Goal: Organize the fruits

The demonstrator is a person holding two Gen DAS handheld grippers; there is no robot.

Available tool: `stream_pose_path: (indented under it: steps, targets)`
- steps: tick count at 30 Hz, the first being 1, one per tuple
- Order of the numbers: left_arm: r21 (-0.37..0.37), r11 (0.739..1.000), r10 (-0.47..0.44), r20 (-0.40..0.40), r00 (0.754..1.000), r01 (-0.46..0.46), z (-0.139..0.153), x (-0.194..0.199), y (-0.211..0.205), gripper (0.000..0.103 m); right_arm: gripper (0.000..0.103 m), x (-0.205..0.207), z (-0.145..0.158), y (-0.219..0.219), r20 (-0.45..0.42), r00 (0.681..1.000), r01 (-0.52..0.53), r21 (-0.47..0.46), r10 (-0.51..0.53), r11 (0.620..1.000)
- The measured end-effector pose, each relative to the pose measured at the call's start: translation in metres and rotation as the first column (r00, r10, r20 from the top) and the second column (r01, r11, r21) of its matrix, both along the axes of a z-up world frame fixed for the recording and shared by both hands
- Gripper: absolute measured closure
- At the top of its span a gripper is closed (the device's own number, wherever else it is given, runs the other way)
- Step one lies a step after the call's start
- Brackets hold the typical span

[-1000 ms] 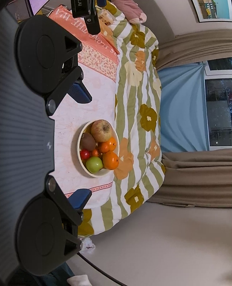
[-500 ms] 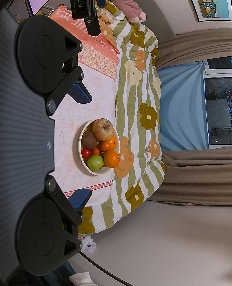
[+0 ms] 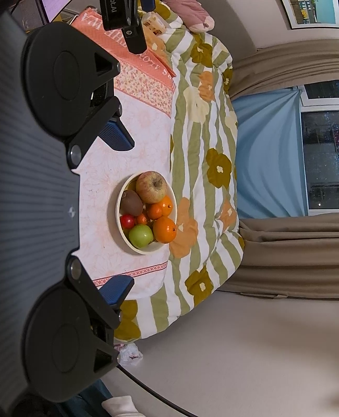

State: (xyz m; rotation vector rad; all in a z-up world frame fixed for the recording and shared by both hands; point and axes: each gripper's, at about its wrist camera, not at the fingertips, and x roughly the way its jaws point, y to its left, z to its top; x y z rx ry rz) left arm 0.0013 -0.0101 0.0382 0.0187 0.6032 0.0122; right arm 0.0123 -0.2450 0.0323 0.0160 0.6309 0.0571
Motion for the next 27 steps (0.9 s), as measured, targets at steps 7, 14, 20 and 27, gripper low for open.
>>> stream_pose_path:
  steps: [7, 14, 20, 27]
  targets:
    - [0.000, 1.000, 0.002, 0.000, 1.000, -0.002, 0.000, 0.000, 0.000, 0.000, 0.000, 0.003, 0.001, -0.001, 0.000, 1.000, 0.006, 0.005, -0.006, 1.000]
    - [0.006, 1.000, 0.004, -0.002, 1.000, -0.004, 0.000, 0.003, 0.002, 0.000, 0.000, 0.006, -0.001, 0.001, -0.007, 1.000, 0.004, 0.009, -0.004, 1.000]
    - [0.011, 1.000, 0.004, -0.003, 1.000, -0.004, -0.001, 0.005, 0.003, 0.000, 0.000, 0.008, -0.002, 0.003, -0.007, 1.000, 0.006, 0.012, -0.005, 1.000]
    - [0.079, 0.997, 0.013, 0.032, 0.999, -0.016, -0.003, 0.007, 0.001, 0.000, 0.000, 0.011, -0.002, 0.003, -0.004, 1.000, 0.005, 0.017, -0.005, 1.000]
